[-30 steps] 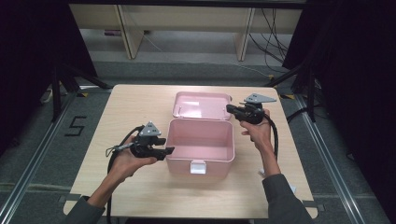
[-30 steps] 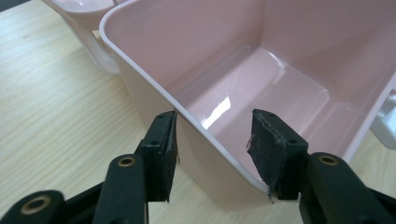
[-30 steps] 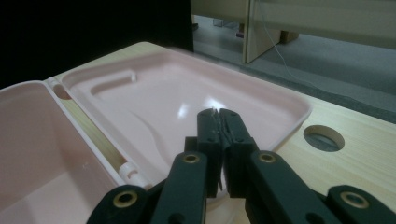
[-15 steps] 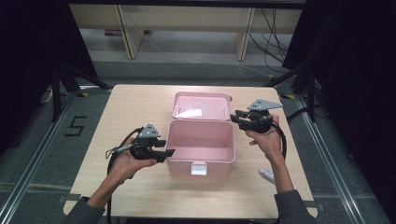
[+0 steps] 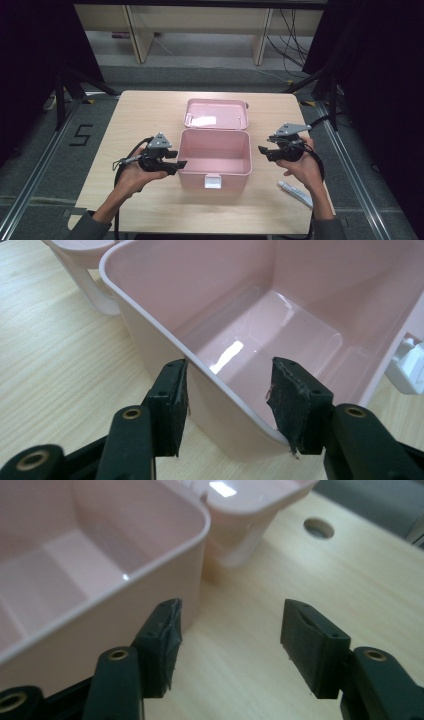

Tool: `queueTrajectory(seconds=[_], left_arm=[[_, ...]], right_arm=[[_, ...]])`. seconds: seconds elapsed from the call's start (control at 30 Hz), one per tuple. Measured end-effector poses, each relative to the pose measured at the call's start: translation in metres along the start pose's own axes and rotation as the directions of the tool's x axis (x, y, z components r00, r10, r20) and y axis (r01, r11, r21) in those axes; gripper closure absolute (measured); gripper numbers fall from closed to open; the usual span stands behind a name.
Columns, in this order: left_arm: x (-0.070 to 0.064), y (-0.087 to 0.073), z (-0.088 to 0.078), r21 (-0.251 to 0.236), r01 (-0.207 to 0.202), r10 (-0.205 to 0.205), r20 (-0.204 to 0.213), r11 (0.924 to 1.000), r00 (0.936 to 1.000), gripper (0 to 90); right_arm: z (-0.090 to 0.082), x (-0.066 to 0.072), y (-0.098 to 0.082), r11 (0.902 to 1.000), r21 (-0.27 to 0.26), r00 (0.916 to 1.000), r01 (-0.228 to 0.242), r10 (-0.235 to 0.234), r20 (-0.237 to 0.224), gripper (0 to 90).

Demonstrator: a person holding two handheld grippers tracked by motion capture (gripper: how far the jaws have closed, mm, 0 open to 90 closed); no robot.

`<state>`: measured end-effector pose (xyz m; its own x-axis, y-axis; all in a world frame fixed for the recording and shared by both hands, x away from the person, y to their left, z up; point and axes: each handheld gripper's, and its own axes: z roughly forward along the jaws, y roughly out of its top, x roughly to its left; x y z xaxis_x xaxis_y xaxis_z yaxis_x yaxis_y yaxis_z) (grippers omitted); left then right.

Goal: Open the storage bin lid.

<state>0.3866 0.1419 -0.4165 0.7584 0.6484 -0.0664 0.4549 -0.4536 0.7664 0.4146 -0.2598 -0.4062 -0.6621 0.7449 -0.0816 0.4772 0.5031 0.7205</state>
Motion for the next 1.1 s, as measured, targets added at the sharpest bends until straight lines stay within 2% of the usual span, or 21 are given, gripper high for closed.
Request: queueTrajectory(seconds=[0.1, 0.3, 0.33, 0.37, 0.4, 0.43, 0.47, 0.5, 0.57, 0.6, 0.63, 0.67, 0.7, 0.77, 0.87, 0.9, 0.97, 1.0, 1.03, 1.07, 1.1], left_arm=[[-0.001, 0.0, 0.0, 0.002, -0.001, 0.001, -0.003, 1.0, 1.0, 49.3], [-0.001, 0.0, 0.0, 0.004, 0.001, -0.001, -0.003, 1.0, 1.0, 49.4], [-0.001, 0.0, 0.0, 0.005, 0.001, -0.001, -0.003, 1.0, 1.0, 49.4], [-0.001, 0.0, 0.0, 0.005, 0.002, -0.002, -0.002, 1.0, 1.0, 49.4], [-0.001, 0.0, 0.0, 0.006, 0.002, -0.002, -0.002, 1.0, 1.0, 49.4], [-0.001, 0.001, 0.0, 0.007, 0.001, -0.001, -0.002, 1.0, 1.0, 49.3], [-0.001, 0.001, 0.0, 0.007, 0.0, 0.0, -0.003, 1.0, 1.0, 49.4], [-0.001, 0.001, 0.0, 0.007, 0.001, -0.001, -0.004, 1.0, 1.0, 49.4], [-0.001, 0.001, 0.0, 0.009, 0.001, -0.001, -0.006, 1.0, 1.0, 49.5], [-0.001, 0.001, 0.0, 0.01, 0.001, 0.0, -0.006, 1.0, 1.0, 49.5], [-0.001, 0.001, 0.0, 0.01, 0.0, 0.0, -0.006, 1.0, 1.0, 49.5], [-0.001, 0.001, 0.0, 0.01, 0.002, -0.001, -0.006, 0.9999, 1.0, 49.6], [-0.001, 0.001, 0.0, 0.011, 0.003, -0.003, -0.006, 0.9999, 1.0, 49.6], [-0.001, 0.001, 0.0, 0.011, 0.003, -0.003, -0.007, 0.9999, 1.0, 49.6], [-0.002, 0.001, 0.0, 0.011, 0.005, -0.004, -0.01, 0.9999, 0.9999, 49.7], [-0.002, 0.001, 0.0, 0.012, 0.002, -0.001, -0.016, 0.9999, 0.9999, 49.7], [-0.002, 0.001, 0.0, 0.014, 0.004, -0.004, -0.008, 0.9999, 1.0, 49.7], [-0.002, 0.001, 0.0, 0.014, 0.003, -0.002, -0.016, 0.9999, 0.9999, 49.7], [-0.002, 0.001, 0.0, 0.016, 0.003, -0.002, -0.015, 0.9999, 0.9999, 49.7], [-0.002, 0.001, 0.0, 0.016, 0.004, -0.004, -0.014, 0.9999, 0.9999, 49.7], [-0.002, 0.001, 0.0, 0.017, 0.003, -0.003, -0.014, 0.9999, 0.9999, 49.7]], right_arm=[[-0.006, 0.0, -0.01, 0.999, 0.043, 0.9999, -0.014, 0.014, 0.002, 40.5], [-0.016, -0.003, -0.027, 0.9963, 0.085, 0.9997, 0.007, -0.009, 0.024, 39.0], [-0.018, -0.002, -0.03, 0.9941, 0.108, 0.9999, -0.002, 0.0, 0.016, 38.6], [-0.018, 0.0, -0.032, 0.9947, 0.101, 0.9995, -0.02, 0.017, 0.025, 38.4], [-0.02, -0.001, -0.034, 0.9917, 0.128, 0.9998, -0.009, 0.007, 0.02, 38.1], [-0.02, -0.001, -0.036, 0.9923, 0.124, 0.9997, 0.012, -0.014, 0.02, 37.9], [-0.018, 0.002, -0.039, 0.9942, 0.108, 0.9997, -0.004, 0.001, 0.025, 37.7], [-0.021, 0.003, -0.039, 0.9883, 0.153, 1.0, -0.008, 0.008, 0.002, 37.5], [-0.019, 0.004, -0.042, 0.9896, 0.144, 0.9999, 0.007, -0.009, 0.013, 37.2], [-0.018, 0.003, -0.044, 0.9896, 0.14, 0.9992, 0.035, -0.037, 0.014, 36.9], [-0.02, 0.005, -0.044, 0.9866, 0.163, 0.9999, 0.011, -0.013, 0.009, 36.6], [-0.019, 0.004, -0.045, 0.9863, 0.161, 0.9992, 0.038, -0.039, 0.005, 36.6], [-0.018, 0.005, -0.047, 0.9885, 0.147, 0.9994, 0.033, -0.035, 0.009, 36.6], [-0.022, 0.007, -0.047, 0.9814, 0.192, 1.0, -0.008, 0.008, 0.002, 36.0], [-0.023, 0.007, -0.051, 0.9819, 0.189, 0.9998, 0.011, -0.014, 0.011, 36.1], [-0.026, 0.006, -0.05, 0.9771, 0.212, 0.9999, 0.011, -0.01, -0.004, 36.1], [-0.028, 0.006, -0.052, 0.9751, 0.221, 0.9998, 0.019, -0.02, 0.001, 36.0], [-0.027, 0.006, -0.053, 0.9772, 0.211, 0.9997, 0.02, -0.022, 0.006, 36.0], [-0.028, 0.004, -0.054, 0.9748, 0.218, 0.9988, 0.047, -0.049, 0.006, 36.2], [-0.028, 0.004, -0.055, 0.9775, 0.207, 0.999, 0.04, -0.043, 0.011, 36.2], [-0.029, 0.004, -0.055, 0.9737, 0.225, 0.999, 0.035, -0.041, 0.02, 36.2]])
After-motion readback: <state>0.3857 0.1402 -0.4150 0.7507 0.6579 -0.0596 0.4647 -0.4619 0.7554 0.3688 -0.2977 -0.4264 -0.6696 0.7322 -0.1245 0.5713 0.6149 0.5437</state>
